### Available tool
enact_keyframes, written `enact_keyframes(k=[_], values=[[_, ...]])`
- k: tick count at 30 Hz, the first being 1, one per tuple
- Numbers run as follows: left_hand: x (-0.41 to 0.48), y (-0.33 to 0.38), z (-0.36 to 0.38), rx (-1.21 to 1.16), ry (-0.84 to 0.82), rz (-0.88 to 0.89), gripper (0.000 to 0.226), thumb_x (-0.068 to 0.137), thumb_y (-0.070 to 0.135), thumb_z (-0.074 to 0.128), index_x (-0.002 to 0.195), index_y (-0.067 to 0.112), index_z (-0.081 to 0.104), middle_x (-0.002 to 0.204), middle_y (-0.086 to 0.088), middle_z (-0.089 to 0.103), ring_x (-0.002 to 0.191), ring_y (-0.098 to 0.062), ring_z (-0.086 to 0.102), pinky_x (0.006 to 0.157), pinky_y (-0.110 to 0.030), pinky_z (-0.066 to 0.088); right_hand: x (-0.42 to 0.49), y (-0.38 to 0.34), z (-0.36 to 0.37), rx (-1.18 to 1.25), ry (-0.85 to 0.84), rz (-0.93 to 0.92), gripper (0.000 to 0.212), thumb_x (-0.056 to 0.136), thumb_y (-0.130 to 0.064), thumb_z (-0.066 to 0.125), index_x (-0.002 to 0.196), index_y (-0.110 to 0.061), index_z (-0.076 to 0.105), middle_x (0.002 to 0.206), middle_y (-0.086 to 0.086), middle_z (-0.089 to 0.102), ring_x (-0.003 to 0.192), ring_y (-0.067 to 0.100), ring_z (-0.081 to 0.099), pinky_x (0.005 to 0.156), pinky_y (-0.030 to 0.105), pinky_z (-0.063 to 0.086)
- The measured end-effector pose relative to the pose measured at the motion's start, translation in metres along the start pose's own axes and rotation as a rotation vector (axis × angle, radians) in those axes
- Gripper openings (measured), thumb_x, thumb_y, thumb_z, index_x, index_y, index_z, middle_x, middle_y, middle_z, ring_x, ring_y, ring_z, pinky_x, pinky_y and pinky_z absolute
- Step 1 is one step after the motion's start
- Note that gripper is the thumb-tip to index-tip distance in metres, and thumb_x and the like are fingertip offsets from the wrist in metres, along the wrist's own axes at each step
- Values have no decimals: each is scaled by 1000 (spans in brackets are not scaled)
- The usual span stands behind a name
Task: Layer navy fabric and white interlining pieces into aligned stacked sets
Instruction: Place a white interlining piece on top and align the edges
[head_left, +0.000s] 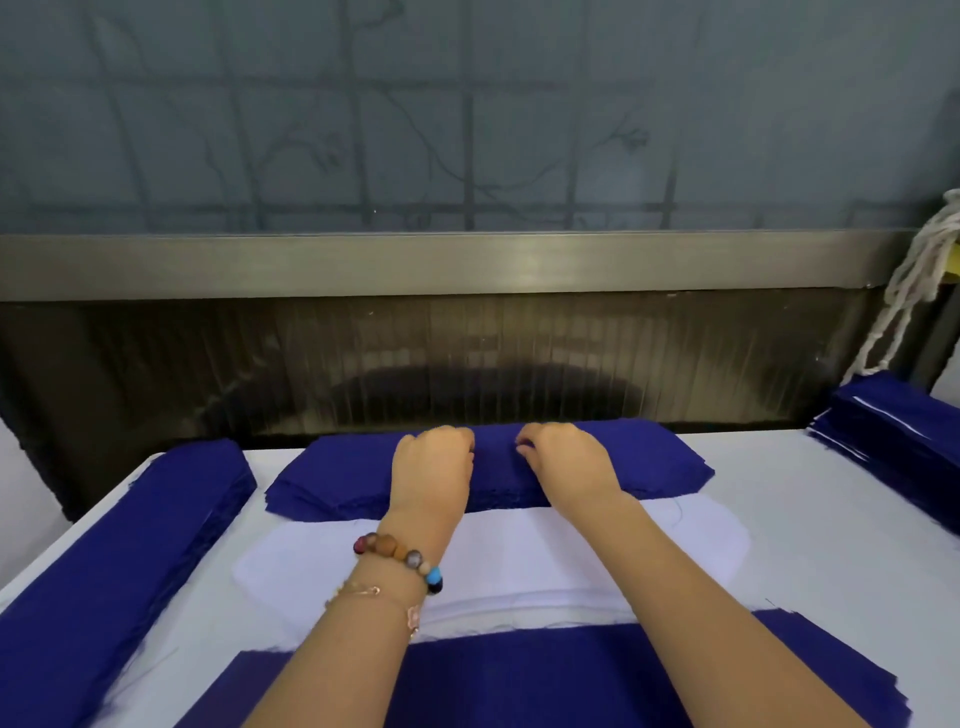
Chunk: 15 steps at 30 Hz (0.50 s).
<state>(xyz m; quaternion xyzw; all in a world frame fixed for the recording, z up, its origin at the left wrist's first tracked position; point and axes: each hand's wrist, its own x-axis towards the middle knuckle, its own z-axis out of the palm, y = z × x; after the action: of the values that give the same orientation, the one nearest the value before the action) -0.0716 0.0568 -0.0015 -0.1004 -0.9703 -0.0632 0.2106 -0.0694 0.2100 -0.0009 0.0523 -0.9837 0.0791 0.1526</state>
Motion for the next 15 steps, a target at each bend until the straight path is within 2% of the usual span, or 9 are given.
enact_keyframes(k=[2, 5, 8, 10, 11, 13, 15], values=[[9, 1, 3, -23, -26, -30, 18, 100, 23, 46, 111, 21, 61, 104, 0, 66, 92, -21, 61, 72, -29, 37, 5, -3, 3, 1, -17, 10, 24, 101, -30, 43, 116, -16, 56, 105, 7, 66, 92, 25, 62, 74, 36, 52], [10, 3, 14, -116, -33, -83, 20, 101, 30, 45, 113, 18, 54, 101, -3, 67, 91, -22, 62, 74, -31, 41, 9, -4, 11, -19, 17, 18, 18, 101, -30, 44, 111, -17, 52, 95, 5, 65, 80, 23, 59, 60, 31, 45], [10, -1, 23, -278, -10, -165, 20, 99, 35, 49, 108, 18, 51, 90, -1, 64, 78, -18, 60, 65, -29, 46, 11, -7, 18, -33, 47, 19, 13, 101, -26, 42, 111, -18, 46, 91, 5, 62, 73, 20, 51, 52, 27, 35], [10, -3, 26, -269, -15, -157, 20, 99, 37, 48, 109, 20, 48, 85, 1, 61, 73, -16, 58, 62, -28, 44, 11, -8, 21, -40, 69, 19, 14, 102, -27, 40, 112, -18, 45, 93, 5, 63, 77, 21, 52, 57, 30, 38], [10, -3, 26, -242, -8, -136, 20, 100, 37, 47, 111, 21, 47, 86, 2, 61, 76, -17, 58, 65, -29, 45, 10, -7, 21, -42, 90, 19, 16, 102, -28, 40, 113, -18, 45, 95, 5, 63, 82, 22, 54, 61, 31, 39], [9, -3, 28, -204, 32, -102, 21, 100, 36, 46, 116, 23, 47, 99, 2, 62, 90, -16, 56, 78, -30, 45, 9, -7, 24, -51, 135, 18, 19, 102, -29, 40, 115, -18, 46, 105, 5, 61, 96, 24, 54, 70, 33, 40], [9, -4, 32, -155, 67, -91, 29, 99, 37, 46, 126, 25, 47, 120, 3, 55, 109, -16, 48, 91, -31, 39, 9, -6, 27, -53, 158, 12, 21, 101, -29, 41, 118, -18, 46, 116, 5, 55, 105, 23, 50, 81, 33, 41]])
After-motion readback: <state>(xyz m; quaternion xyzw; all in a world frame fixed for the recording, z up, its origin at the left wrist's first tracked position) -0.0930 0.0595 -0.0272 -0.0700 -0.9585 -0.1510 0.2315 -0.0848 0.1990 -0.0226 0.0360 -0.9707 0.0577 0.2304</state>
